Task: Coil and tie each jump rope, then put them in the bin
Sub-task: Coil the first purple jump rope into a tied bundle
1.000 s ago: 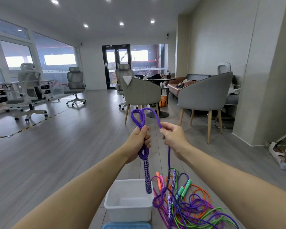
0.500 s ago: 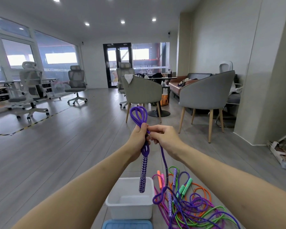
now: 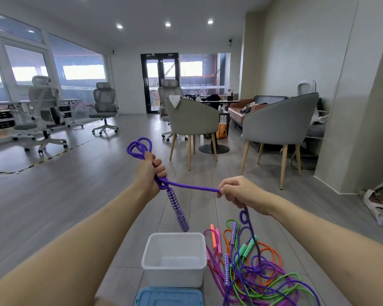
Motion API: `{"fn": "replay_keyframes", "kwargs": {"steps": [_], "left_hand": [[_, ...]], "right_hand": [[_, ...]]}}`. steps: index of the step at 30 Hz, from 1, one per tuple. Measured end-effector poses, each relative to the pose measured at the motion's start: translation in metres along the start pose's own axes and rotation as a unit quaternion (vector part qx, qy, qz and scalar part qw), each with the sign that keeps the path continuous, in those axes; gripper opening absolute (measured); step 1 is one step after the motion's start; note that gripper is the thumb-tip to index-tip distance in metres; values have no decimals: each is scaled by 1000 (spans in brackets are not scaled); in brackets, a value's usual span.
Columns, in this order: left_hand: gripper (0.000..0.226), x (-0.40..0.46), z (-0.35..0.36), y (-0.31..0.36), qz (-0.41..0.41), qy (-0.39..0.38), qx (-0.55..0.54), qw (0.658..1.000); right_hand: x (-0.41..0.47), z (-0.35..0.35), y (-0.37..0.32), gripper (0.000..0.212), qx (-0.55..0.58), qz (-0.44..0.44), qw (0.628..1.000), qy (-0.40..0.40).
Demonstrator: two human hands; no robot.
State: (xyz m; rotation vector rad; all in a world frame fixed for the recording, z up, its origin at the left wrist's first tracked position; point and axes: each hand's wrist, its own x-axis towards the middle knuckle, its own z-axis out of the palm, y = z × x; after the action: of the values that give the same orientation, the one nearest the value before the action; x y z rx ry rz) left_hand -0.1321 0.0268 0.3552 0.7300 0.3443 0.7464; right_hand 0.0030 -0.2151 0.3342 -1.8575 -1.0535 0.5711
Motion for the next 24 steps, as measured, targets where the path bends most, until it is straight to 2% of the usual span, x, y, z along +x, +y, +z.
{"fn": "replay_keyframes", "kwargs": {"steps": [4, 7, 10, 14, 21, 24], "left_hand": [[29, -8, -7, -1, -27, -47, 88, 995], [25, -15, -2, -9, -29, -87, 189, 978], [23, -21, 0, -17, -35, -126, 240, 962], [22, -26, 4, -28, -31, -168, 311, 935], [30, -41, 12, -38, -55, -230, 367, 900], [40, -42, 13, -40, -59, -236, 369, 897]], "right_hand": [[-4, -6, 5, 18, -65, -18, 997, 28], [-1, -1, -3, 17, -77, -54, 995, 26], [4, 11, -14, 14, -120, -95, 988, 28], [8, 27, -24, 10, -190, -157, 966, 73], [19, 37, -27, 12, -224, -204, 941, 148], [20, 38, -27, 7, -234, -214, 933, 167]]}}
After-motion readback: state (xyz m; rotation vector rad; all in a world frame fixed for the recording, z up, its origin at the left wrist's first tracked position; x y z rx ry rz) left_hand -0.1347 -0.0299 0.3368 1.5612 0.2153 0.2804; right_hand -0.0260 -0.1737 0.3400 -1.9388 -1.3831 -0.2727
